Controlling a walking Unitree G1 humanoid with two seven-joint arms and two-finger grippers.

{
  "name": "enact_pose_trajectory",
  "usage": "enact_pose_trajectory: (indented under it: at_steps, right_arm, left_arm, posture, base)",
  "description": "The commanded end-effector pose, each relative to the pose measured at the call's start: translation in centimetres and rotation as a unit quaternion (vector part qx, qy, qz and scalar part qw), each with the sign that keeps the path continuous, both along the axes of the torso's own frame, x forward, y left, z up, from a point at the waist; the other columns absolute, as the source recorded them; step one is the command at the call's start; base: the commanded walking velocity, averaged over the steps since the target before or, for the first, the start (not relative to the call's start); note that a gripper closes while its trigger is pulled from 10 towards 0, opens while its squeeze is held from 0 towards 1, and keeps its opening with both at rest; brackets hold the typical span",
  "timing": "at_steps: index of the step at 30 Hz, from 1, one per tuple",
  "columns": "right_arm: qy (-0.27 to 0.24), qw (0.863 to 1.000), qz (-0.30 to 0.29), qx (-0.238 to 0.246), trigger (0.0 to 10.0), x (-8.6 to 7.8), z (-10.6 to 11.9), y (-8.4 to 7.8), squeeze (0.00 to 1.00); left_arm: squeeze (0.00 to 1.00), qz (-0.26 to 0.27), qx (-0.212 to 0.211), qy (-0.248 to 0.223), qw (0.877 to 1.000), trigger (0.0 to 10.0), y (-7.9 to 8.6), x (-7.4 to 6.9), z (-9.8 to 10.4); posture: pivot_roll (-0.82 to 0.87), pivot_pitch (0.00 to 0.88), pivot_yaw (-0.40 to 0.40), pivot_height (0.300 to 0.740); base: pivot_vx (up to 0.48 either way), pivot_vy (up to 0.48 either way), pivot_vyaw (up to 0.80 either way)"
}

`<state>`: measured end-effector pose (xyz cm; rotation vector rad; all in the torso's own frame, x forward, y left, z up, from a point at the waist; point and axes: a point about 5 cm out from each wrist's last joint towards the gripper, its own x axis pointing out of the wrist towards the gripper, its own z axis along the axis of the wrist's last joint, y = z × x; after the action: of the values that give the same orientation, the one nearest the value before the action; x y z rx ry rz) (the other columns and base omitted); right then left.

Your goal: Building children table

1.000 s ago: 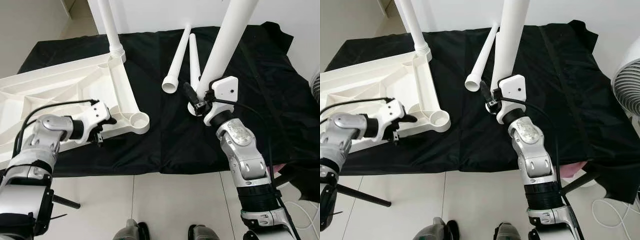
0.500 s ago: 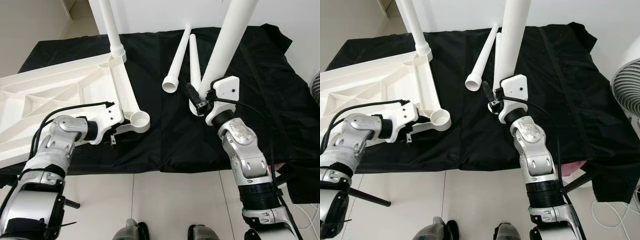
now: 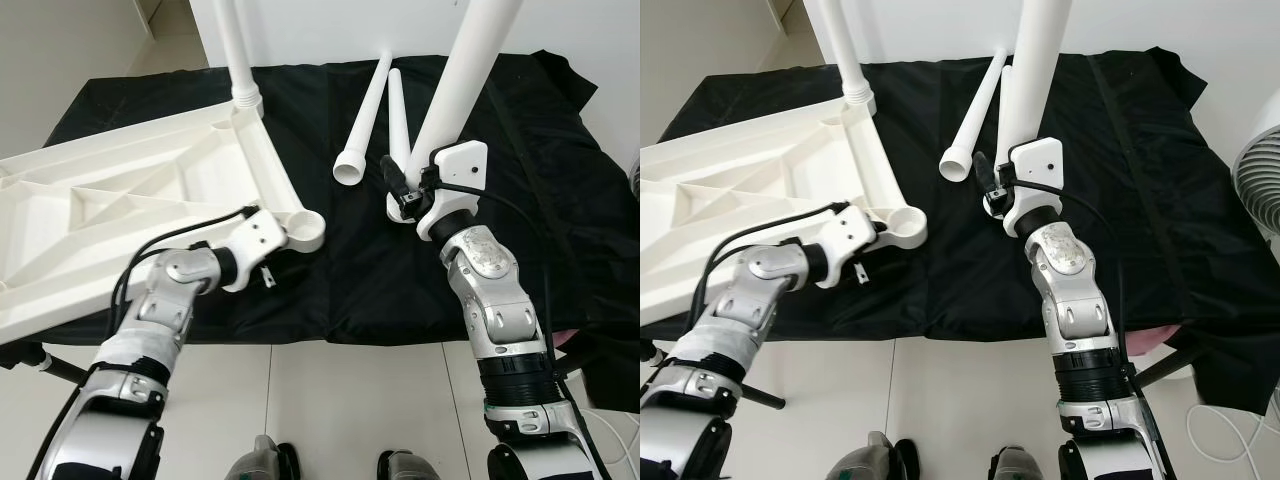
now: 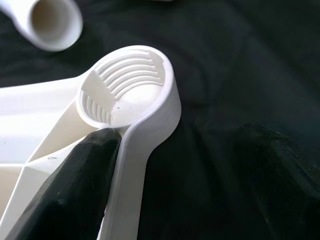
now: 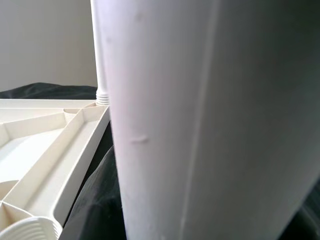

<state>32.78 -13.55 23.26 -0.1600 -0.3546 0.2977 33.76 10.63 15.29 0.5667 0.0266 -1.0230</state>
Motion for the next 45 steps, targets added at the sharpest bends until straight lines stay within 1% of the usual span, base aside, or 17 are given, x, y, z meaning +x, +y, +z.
enact_pose_trajectory:
  at_steps: [1, 5, 14, 18, 22, 23, 24, 25, 29, 31, 33, 34, 35, 40, 42, 44, 45]
  right_arm:
    - [-0.009, 1.000, 0.002, 0.004, 10.0, 0.1, 0.4, 0.3, 0.00]
    - [-0.010, 1.000, -0.002, 0.004, 10.0, 0.3, 0.5, 0.0, 0.00]
    - [-0.012, 1.000, -0.004, 0.004, 10.0, 0.6, 0.6, 0.0, 0.00]
    - [-0.012, 1.000, -0.006, 0.007, 10.0, 0.7, 0.7, 0.0, 0.00]
    - [-0.009, 1.000, -0.008, 0.011, 10.0, 0.7, 0.6, -0.1, 0.00]
    - [-0.005, 1.000, -0.010, 0.015, 10.0, 0.8, 0.5, -0.2, 0.00]
    - [-0.005, 1.000, -0.010, 0.015, 10.0, 0.8, 0.5, -0.2, 0.00]
    - [-0.003, 1.000, -0.012, 0.017, 10.0, 0.8, 0.4, -0.2, 0.00]
    - [-0.002, 1.000, -0.013, 0.018, 10.0, 0.8, 0.3, -0.2, 0.00]
    - [-0.001, 1.000, -0.013, 0.019, 10.0, 0.7, 0.1, -0.1, 0.00]
    - [-0.001, 1.000, -0.013, 0.019, 10.0, 0.7, 0.1, -0.1, 0.00]
    - [0.000, 1.000, -0.013, 0.020, 10.0, 0.7, 0.1, -0.1, 0.00]
    - [0.000, 1.000, -0.012, 0.021, 10.0, 0.7, 0.1, 0.0, 0.00]
    - [0.000, 1.000, -0.009, 0.020, 10.0, 0.8, 0.0, 0.1, 0.00]
    - [0.000, 1.000, -0.009, 0.020, 10.0, 0.8, 0.0, 0.1, 0.00]
    - [-0.001, 1.000, -0.007, 0.020, 10.0, 0.8, 0.0, 0.1, 0.00]
    - [-0.001, 1.000, -0.007, 0.020, 10.0, 0.8, 0.0, 0.1, 0.00]
  left_arm:
    - [0.00, -0.046, 0.014, 0.025, 0.999, 10.0, -0.7, -0.9, -0.7]
    - [0.00, -0.076, 0.019, 0.035, 0.996, 10.0, -1.5, -1.8, -1.0]
    - [0.00, -0.106, 0.021, 0.042, 0.993, 10.0, -2.5, -3.0, -1.1]
    - [0.00, -0.109, -0.002, 0.052, 0.993, 10.0, -3.0, -3.3, -0.6]
    - [0.00, -0.084, -0.037, 0.060, 0.994, 10.0, -3.1, -3.0, -0.1]
    - [0.00, -0.048, -0.059, 0.068, 0.995, 10.0, -2.8, -2.5, 0.0]
    - [0.00, -0.048, -0.059, 0.068, 0.995, 10.0, -2.8, -2.5, 0.0]
    - [0.00, -0.022, -0.073, 0.077, 0.994, 10.0, -2.5, -2.2, 0.0]
    - [0.00, -0.008, -0.066, 0.073, 0.995, 10.0, -1.9, -2.1, -0.1]
    - [0.00, 0.019, 0.016, 0.058, 0.998, 10.0, 0.3, -2.3, -0.9]
    - [0.00, 0.019, 0.016, 0.058, 0.998, 10.0, 0.3, -2.3, -0.9]
    - [0.00, 0.033, 0.068, 0.038, 0.996, 10.0, 1.6, -2.3, -1.2]
    - [0.00, 0.041, 0.091, 0.031, 0.995, 10.0, 2.4, -2.4, -1.3]
    - [0.00, 0.045, 0.130, 0.019, 0.990, 10.0, 3.4, -2.5, -1.4]
    - [0.00, 0.045, 0.130, 0.019, 0.990, 10.0, 3.4, -2.5, -1.4]
    - [0.00, 0.056, 0.166, 0.014, 0.984, 10.0, 4.1, -2.4, -2.0]
    - [0.00, 0.056, 0.166, 0.014, 0.984, 10.0, 4.1, -2.4, -2.0]
  posture:
    - [-0.11, 0.139, 0.137, 0.740]
    - [-0.10, 0.137, 0.142, 0.740]
    - [-0.10, 0.138, 0.146, 0.740]
    - [-0.10, 0.136, 0.150, 0.740]
    - [-0.11, 0.131, 0.153, 0.740]
    - [-0.11, 0.130, 0.153, 0.740]
    - [-0.11, 0.130, 0.153, 0.740]
    - [-0.11, 0.130, 0.152, 0.740]
    - [-0.11, 0.128, 0.153, 0.740]
    - [-0.10, 0.127, 0.152, 0.740]
    - [-0.10, 0.127, 0.152, 0.740]
    - [-0.10, 0.127, 0.152, 0.740]
    - [-0.10, 0.126, 0.151, 0.740]
    - [-0.10, 0.123, 0.148, 0.740]
    - [-0.10, 0.123, 0.148, 0.740]
    - [-0.10, 0.123, 0.149, 0.740]
    - [-0.10, 0.123, 0.149, 0.740]
  base:
    - [0.000, 0.000, 0.00]
    - [0.000, 0.000, 0.00]
    - [0.000, 0.000, 0.00]
    - [0.000, 0.000, 0.00]
    - [0.000, 0.000, 0.00]
    - [0.000, 0.000, 0.00]
    - [0.000, 0.000, 0.00]
    - [0.000, 0.000, 0.00]
    - [0.000, 0.000, 0.00]
    - [0.000, 0.000, 0.00]
    - [0.000, 0.000, 0.00]
    - [0.000, 0.000, 0.00]
    - [0.000, 0.000, 0.00]
    - [0.000, 0.000, 0.00]
    - [0.000, 0.000, 0.00]
    - [0.000, 0.000, 0.00]
    - [0.000, 0.000, 0.00]
